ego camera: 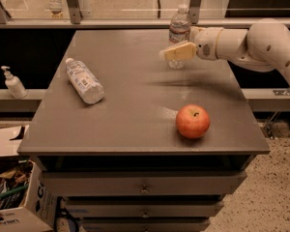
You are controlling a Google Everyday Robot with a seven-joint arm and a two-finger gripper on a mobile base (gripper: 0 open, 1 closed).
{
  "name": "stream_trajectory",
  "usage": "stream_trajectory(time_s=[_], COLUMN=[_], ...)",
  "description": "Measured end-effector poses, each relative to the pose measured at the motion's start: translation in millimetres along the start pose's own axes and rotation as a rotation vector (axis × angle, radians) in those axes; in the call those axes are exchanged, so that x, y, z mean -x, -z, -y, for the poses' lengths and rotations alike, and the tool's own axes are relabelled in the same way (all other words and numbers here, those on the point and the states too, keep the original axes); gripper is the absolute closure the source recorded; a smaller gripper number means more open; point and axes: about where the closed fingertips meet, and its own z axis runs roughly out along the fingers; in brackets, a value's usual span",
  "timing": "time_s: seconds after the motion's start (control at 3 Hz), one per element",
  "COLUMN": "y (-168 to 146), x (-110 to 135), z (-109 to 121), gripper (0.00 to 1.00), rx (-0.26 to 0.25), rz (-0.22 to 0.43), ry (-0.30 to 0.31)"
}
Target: Knock water bottle over
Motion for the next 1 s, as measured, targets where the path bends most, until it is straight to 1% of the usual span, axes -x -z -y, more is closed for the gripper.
stream_trajectory(time_s=[0.33, 0.67, 1.0], y=[-17.3, -25.8, -23.1], x=[8.1, 11.0, 15.8], z=[-1.8, -3.9, -1.0], gripper=[0.17, 0.41, 0.64], rx=[0.023, 0.033, 0.038], rz=[0.019, 0.026, 0.013], ry=[0.014, 0.018, 0.017])
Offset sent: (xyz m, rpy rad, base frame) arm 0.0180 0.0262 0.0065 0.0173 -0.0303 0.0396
